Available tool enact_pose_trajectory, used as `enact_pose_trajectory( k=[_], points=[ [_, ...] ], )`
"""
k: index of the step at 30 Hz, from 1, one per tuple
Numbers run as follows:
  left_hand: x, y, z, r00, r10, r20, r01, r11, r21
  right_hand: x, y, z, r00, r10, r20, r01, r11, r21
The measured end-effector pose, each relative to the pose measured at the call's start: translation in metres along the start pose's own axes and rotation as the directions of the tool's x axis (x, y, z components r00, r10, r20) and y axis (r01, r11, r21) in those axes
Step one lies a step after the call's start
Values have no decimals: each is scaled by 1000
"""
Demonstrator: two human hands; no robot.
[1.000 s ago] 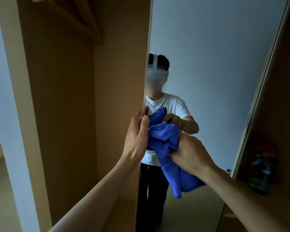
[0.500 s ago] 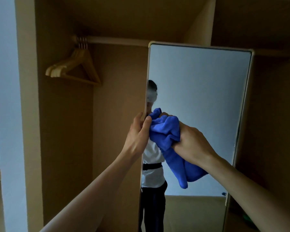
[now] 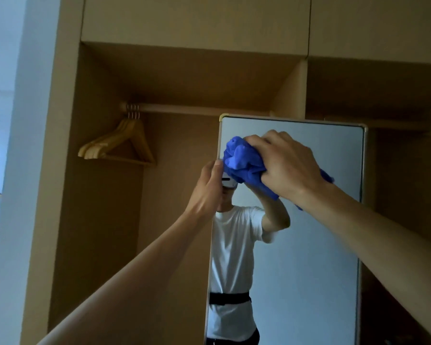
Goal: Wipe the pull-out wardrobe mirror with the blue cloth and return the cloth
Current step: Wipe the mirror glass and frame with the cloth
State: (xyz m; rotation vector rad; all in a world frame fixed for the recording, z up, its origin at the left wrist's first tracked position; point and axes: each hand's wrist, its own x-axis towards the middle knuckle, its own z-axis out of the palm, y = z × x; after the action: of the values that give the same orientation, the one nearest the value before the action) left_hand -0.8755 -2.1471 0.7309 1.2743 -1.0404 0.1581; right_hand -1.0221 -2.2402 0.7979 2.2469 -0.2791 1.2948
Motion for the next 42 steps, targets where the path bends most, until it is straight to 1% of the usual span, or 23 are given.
enact_pose_trajectory(
  k=[3, 5, 7, 11, 13, 16, 21, 24, 30, 36, 42],
  points=[
    [19, 11, -1, 1000, -11, -13, 11, 999, -50, 23, 13, -2, 992, -112, -51, 103, 983, -152],
    [30, 18, -2, 1000, 6, -18, -7, 998, -67, 37, 20, -1, 986, -148, -75, 129, 968, -213],
    [40, 27, -2, 998, 58, -31, -60, 997, -53, 50, 24, 3, 984, -148, -98, 121, 964, -237],
    [60, 41, -4, 976, 212, -58, -211, 977, 18, 65, 23, 18, 980, -144, -141, 109, 968, -226],
    [71, 43, -5, 969, 241, -47, -241, 970, 9, 70, 22, 27, 975, -158, -158, 114, 960, -258],
    [78, 46, -2, 971, 231, -57, -234, 971, -51, 75, 20, 35, 968, -162, -189, 107, 956, -274],
    [73, 43, 3, 973, 207, -103, -211, 977, -32, 73, 20, 41, 973, -109, -205, 60, 971, -231],
    [68, 38, 2, 974, 206, -99, -210, 977, -38, 71, 20, 42, 979, -80, -188, 43, 981, -189],
    [55, 28, 3, 975, 201, -100, -204, 979, -24, 53, 17, 48, 985, -63, -159, 35, 984, -177],
    [37, 15, 3, 988, 134, -84, -138, 989, -49, 29, 8, 58, 994, -3, -113, -17, 985, -174],
    [15, -5, 1, 997, 59, -53, -63, 995, -77, 1, -4, 65, 999, 11, -52, -19, 987, -157]
  ],
)
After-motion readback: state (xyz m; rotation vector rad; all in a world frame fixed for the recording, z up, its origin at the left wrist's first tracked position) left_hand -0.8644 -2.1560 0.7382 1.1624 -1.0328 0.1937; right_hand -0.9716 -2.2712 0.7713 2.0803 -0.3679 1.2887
